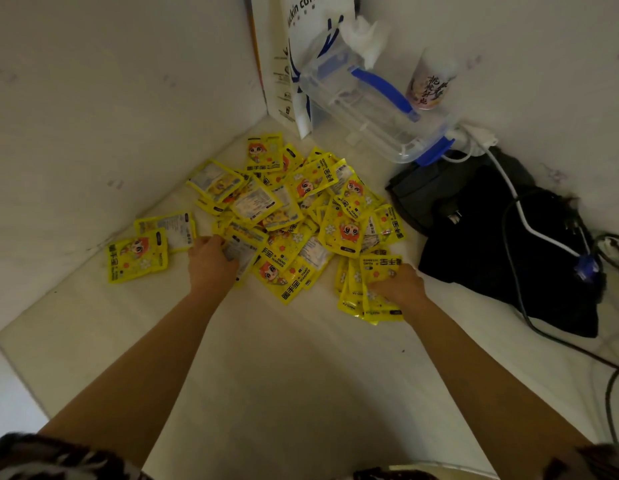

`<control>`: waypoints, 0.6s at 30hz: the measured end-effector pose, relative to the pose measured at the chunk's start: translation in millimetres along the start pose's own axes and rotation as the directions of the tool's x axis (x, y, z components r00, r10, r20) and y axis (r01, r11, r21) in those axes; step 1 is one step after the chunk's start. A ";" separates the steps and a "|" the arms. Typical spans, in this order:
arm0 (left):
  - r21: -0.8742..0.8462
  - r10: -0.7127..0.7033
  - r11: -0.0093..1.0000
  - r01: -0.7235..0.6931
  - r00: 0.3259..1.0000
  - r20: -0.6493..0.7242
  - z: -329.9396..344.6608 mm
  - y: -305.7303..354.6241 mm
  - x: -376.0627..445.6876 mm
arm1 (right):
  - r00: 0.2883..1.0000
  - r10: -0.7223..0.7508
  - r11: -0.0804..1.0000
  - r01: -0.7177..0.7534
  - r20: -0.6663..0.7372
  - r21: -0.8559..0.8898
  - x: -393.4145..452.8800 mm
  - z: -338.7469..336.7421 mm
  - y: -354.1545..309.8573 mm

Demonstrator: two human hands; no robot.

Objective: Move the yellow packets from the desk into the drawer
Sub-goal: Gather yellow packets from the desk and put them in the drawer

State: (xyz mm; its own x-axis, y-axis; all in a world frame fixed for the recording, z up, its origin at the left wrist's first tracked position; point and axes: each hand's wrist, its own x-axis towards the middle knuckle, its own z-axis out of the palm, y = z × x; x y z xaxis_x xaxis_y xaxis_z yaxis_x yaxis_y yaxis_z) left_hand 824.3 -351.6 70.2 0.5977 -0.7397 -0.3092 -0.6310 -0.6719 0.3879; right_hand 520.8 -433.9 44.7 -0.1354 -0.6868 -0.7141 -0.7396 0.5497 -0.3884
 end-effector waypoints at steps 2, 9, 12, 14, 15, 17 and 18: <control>0.009 -0.008 1.000 0.008 1.000 -0.022 3.3 2.6 -5.8 | 0.998 -0.047 0.999 0.048 -0.031 0.011 -4.4 -0.6 -3.5; -0.015 0.029 0.999 -0.031 0.995 -0.099 12.3 2.4 -18.3 | 0.999 -0.030 0.971 0.025 0.019 0.236 14.9 2.4 1.4; -0.034 -0.030 0.999 0.028 0.998 -0.046 10.4 2.6 -14.7 | 0.999 -0.019 0.957 0.007 0.039 0.290 4.0 -0.9 -6.0; 0.006 -0.055 0.998 0.055 0.998 0.003 9.7 3.1 -12.9 | 0.999 -0.002 0.954 -0.009 0.037 0.300 -14.5 -5.1 -16.0; 0.028 -0.051 0.998 0.050 0.999 0.009 9.6 2.8 -12.7 | 0.999 0.002 0.950 -0.012 0.032 0.311 -18.9 -5.9 -17.8; 0.041 -0.036 0.999 0.036 0.999 0.000 9.7 1.9 -14.1 | 1.000 0.005 0.945 -0.010 0.015 0.327 -24.1 -5.7 -18.5; 0.028 -0.035 0.999 0.035 0.999 -0.002 10.3 0.5 -15.3 | 1.000 0.008 0.941 -0.011 0.010 0.338 -23.3 -4.4 -17.3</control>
State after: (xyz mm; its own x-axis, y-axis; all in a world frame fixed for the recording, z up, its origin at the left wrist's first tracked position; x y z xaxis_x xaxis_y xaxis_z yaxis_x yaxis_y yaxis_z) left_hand 809.7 -341.0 66.2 0.6202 -0.7159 -0.3206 -0.6235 -0.6980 0.3524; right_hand 533.8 -429.5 70.7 -0.1347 -0.6778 -0.7228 -0.4720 0.6853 -0.5546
